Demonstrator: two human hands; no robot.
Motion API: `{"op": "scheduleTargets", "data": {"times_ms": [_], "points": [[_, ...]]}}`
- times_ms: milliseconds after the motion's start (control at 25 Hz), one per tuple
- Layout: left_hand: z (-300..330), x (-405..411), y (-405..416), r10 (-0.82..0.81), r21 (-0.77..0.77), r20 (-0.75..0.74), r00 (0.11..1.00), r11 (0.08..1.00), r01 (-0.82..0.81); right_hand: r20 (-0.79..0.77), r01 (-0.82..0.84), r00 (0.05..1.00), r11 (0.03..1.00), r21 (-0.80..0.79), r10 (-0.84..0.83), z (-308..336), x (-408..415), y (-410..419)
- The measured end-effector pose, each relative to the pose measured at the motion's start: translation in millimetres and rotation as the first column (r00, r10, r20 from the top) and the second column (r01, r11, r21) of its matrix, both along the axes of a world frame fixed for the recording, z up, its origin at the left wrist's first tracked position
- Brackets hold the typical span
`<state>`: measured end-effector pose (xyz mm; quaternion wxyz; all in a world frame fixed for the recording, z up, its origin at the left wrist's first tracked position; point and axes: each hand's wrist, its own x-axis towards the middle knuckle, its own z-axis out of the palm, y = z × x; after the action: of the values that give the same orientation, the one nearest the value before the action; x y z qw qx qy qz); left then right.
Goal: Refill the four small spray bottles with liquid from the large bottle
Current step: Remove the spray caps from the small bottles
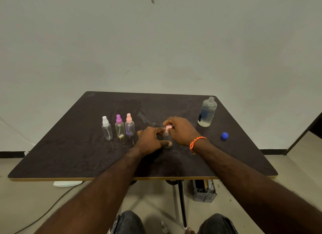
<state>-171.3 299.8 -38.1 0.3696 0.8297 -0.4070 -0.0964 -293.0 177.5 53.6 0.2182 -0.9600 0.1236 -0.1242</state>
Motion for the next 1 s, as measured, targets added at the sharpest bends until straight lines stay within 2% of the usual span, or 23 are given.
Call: {"op": "scheduleTargets", "data": {"times_ms": [160, 280, 440, 560, 720, 880, 1000], "points": [[0.7, -2.9, 2.4, 0.024, -0.056, 0.014, 1.000, 0.998, -0.023, 0.014, 0.025, 1.000, 0.999, 0.030, -0.026, -0.5, -0.6, -1.8], [4.3, -5.6, 2.8, 0.021, -0.028, 0.037, 0.999, 0.999, -0.020, 0.018, 0.058, 0.998, 0.998, -0.029, -0.057, 1.7, 0.2, -5.7], [9.8, -9.1, 4.5, 0.012, -0.009, 0.077, 0.997, 1.000, -0.012, -0.032, -0.054, 0.998, 0.998, 0.039, 0.056, 5.0, -0.9, -9.4], [10.3, -10.2, 4.5, 0.007, -0.007, 0.095, 0.995, 1.000, -0.007, 0.001, -0.026, 1.000, 0.999, 0.038, 0.026, 6.1, -2.7, -8.8], [10.0, -11.6, 5.0, 0.005, -0.002, 0.087, 0.996, 1.000, -0.004, -0.030, 0.036, 0.999, 0.998, -0.058, -0.038, -0.7, 0.5, -6.9], [11.0, -13.2, 5.5, 0.008, 0.012, 0.112, 0.994, 1.000, -0.009, -0.055, -0.091, 0.994, 0.996, -0.011, 0.090, 4.6, -0.3, -6.9], [11.3, -14.5, 6.0, 0.011, 0.009, 0.101, 0.995, 1.000, -0.012, -0.033, -0.025, 0.999, 0.999, -0.037, 0.024, 6.1, 1.0, -8.5]]}}
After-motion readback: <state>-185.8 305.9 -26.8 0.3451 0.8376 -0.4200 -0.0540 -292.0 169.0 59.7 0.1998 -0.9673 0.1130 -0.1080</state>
